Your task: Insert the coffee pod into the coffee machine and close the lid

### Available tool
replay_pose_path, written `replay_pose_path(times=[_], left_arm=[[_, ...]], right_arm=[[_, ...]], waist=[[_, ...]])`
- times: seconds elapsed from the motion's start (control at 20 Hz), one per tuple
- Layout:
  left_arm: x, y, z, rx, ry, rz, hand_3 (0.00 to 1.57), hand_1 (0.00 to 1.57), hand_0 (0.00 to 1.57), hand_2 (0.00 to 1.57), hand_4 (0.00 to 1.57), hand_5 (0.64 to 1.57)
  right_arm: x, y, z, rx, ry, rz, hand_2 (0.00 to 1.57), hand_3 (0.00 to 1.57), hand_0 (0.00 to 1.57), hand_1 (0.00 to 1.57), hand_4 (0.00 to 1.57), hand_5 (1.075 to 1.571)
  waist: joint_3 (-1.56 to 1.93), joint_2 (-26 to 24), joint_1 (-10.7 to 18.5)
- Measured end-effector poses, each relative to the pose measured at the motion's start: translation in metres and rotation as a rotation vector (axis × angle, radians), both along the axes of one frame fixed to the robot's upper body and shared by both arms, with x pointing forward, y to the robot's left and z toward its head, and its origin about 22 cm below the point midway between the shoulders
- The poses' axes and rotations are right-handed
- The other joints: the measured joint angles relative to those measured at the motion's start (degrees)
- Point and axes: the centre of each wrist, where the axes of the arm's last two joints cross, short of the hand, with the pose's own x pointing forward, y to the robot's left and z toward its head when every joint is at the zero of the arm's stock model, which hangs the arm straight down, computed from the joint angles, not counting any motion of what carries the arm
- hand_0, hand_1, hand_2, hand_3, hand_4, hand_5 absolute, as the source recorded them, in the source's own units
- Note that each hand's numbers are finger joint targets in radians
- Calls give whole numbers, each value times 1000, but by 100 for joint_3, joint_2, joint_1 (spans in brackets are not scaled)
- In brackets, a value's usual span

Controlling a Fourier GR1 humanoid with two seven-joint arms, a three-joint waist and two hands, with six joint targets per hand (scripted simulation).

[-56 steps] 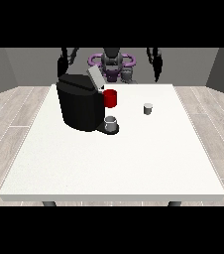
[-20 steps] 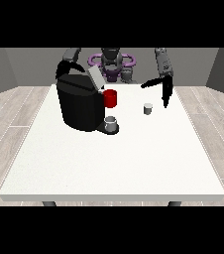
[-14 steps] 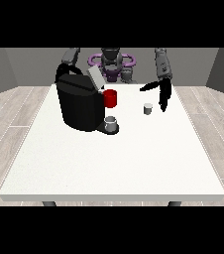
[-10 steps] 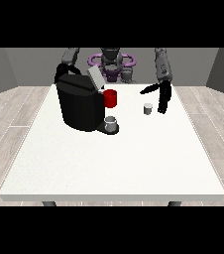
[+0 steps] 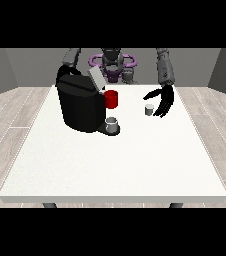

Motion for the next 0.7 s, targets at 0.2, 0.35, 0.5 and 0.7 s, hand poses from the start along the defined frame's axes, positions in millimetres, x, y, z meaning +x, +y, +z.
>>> replay_pose_path(times=[0.2, 0.35, 0.5, 0.7], left_arm=[[4, -1, 1, 78, 0, -20, 483, 608, 608, 745, 0, 1571], [2, -4, -7, 131, -22, -26, 592, 695, 695, 831, 0, 1571], [4, -8, -9, 165, -61, -11, 651, 686, 686, 849, 288, 1571], [9, -10, -7, 192, -122, 0, 748, 836, 836, 974, 380, 1571]], right_arm=[[3, 4, 1, 10, 4, -3, 0, 0, 0, 0, 515, 1571], [3, 3, 3, 9, -3, -1, 0, 0, 0, 0, 487, 1571], [1, -1, -1, 9, -3, 4, 0, 0, 0, 0, 515, 1571], [2, 4, 1, 18, -23, 7, 0, 0, 0, 0, 505, 1571]], waist=[[0, 47, -20], [1, 59, -51], [9, 70, -91], [12, 171, -106]])
